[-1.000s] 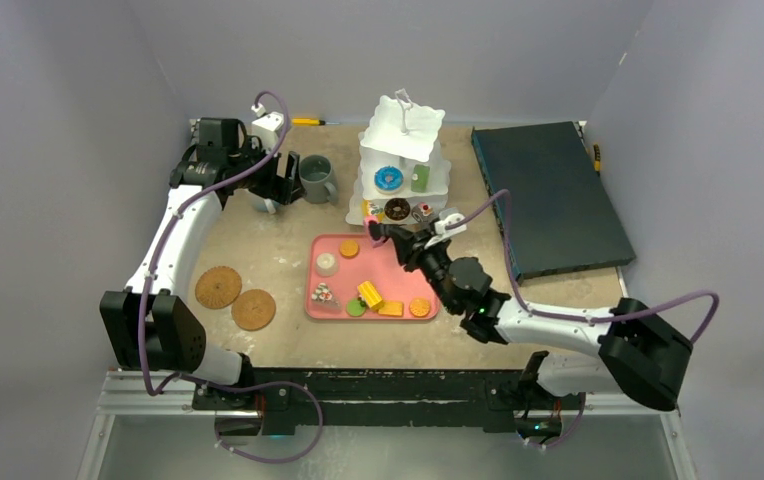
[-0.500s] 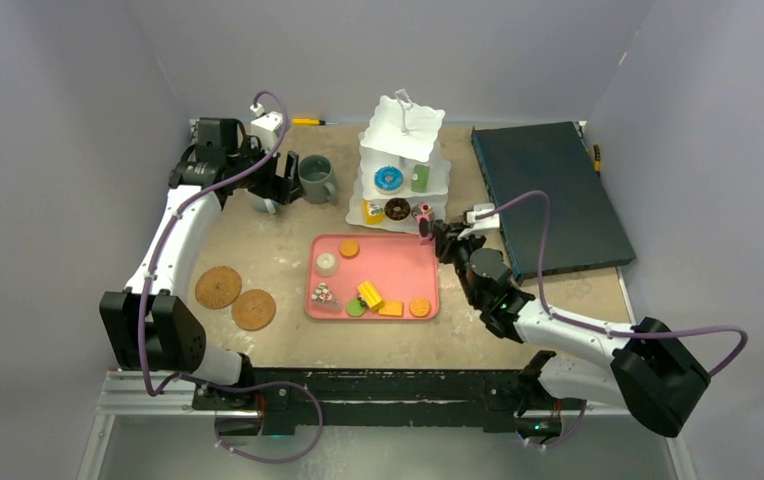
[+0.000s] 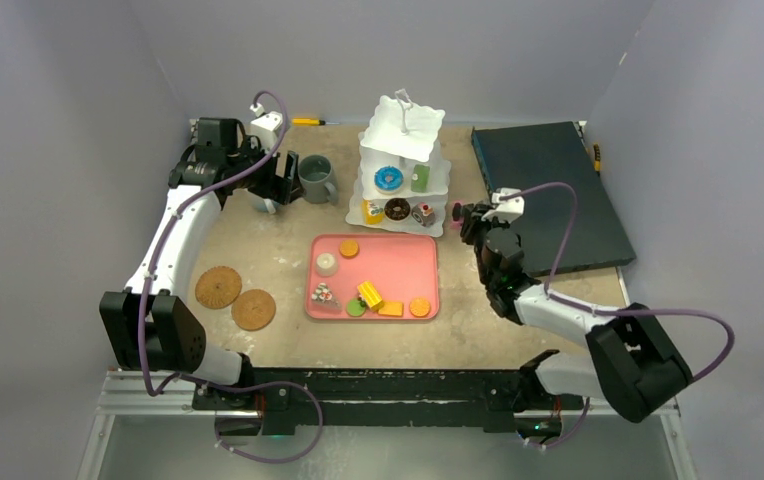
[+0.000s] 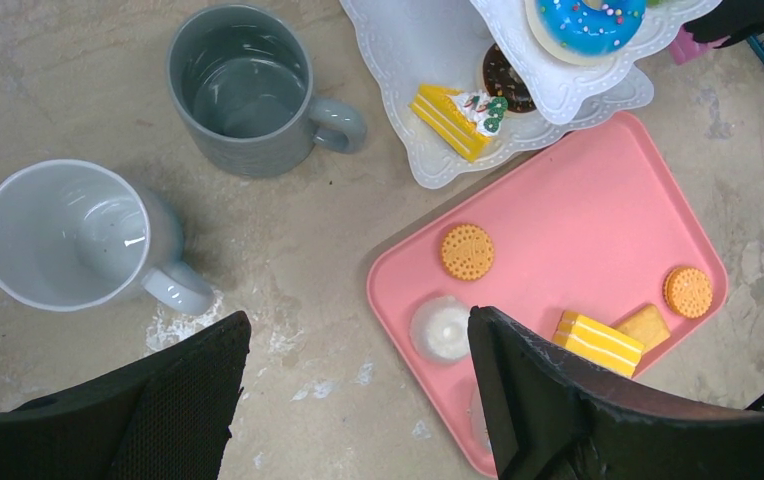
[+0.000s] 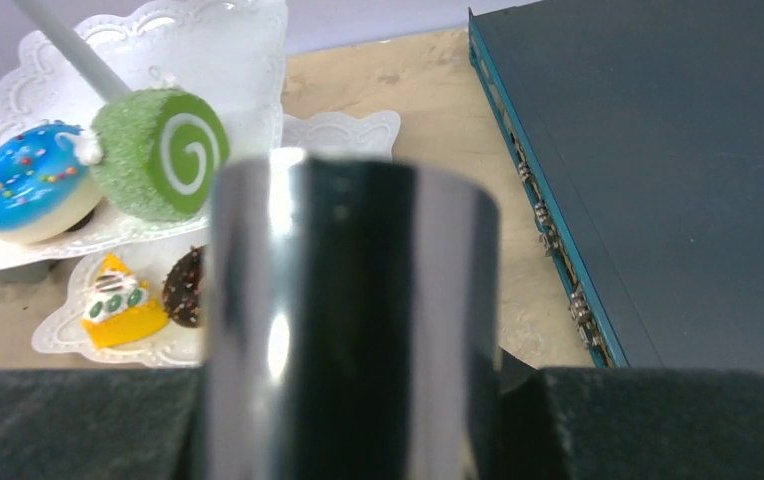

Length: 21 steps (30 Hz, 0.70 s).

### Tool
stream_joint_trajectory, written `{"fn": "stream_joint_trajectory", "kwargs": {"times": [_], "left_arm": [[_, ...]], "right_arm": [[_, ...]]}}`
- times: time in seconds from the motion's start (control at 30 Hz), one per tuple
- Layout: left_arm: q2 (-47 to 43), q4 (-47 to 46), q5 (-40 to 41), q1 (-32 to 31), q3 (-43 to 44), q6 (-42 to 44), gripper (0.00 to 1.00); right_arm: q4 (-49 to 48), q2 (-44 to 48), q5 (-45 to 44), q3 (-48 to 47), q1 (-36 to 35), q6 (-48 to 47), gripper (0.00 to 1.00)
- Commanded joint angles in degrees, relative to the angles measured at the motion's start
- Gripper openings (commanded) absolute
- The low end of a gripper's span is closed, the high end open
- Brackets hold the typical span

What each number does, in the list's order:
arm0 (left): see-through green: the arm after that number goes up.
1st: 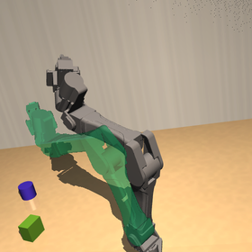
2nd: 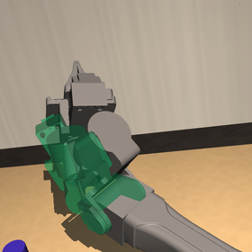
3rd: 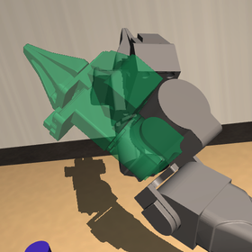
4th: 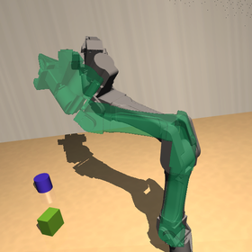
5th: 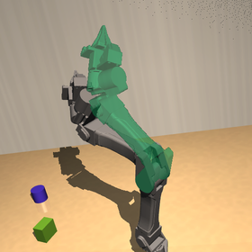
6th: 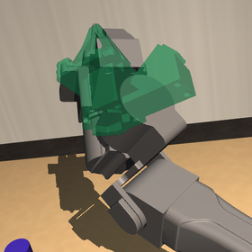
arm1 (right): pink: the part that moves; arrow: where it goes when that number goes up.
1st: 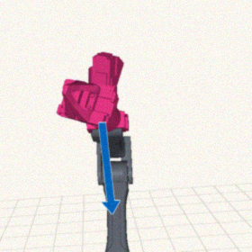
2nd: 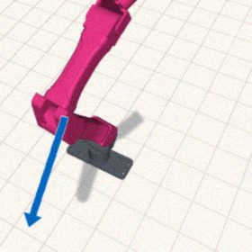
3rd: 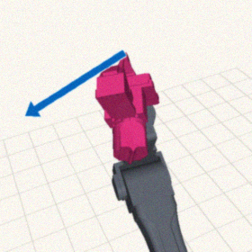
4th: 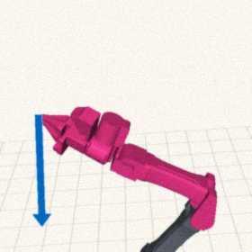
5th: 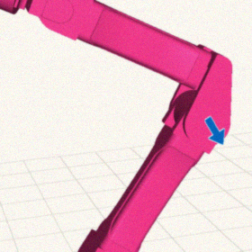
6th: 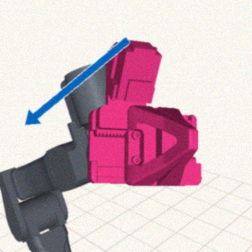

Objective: Serve the afternoon tea

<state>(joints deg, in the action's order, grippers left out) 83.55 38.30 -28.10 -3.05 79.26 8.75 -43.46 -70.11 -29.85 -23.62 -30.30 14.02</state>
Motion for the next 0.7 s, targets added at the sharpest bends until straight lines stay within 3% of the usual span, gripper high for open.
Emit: {"fn": "stream_joint_trajectory", "kwargs": {"times": [0.0,0.67], "left_arm": [[-1.6,-1.2,-1.3,0.5,0.3,0.9,0.79],[-0.6,-1.8,-1.4,0.5,-0.1,1.1,0.79]], "right_arm": [[-7.9,-4.4,4.2,-5.1,2.4,-1.0,0.21],[-16.2,-18.1,12.7,-12.5,5.9,0.2,0.21]]}}
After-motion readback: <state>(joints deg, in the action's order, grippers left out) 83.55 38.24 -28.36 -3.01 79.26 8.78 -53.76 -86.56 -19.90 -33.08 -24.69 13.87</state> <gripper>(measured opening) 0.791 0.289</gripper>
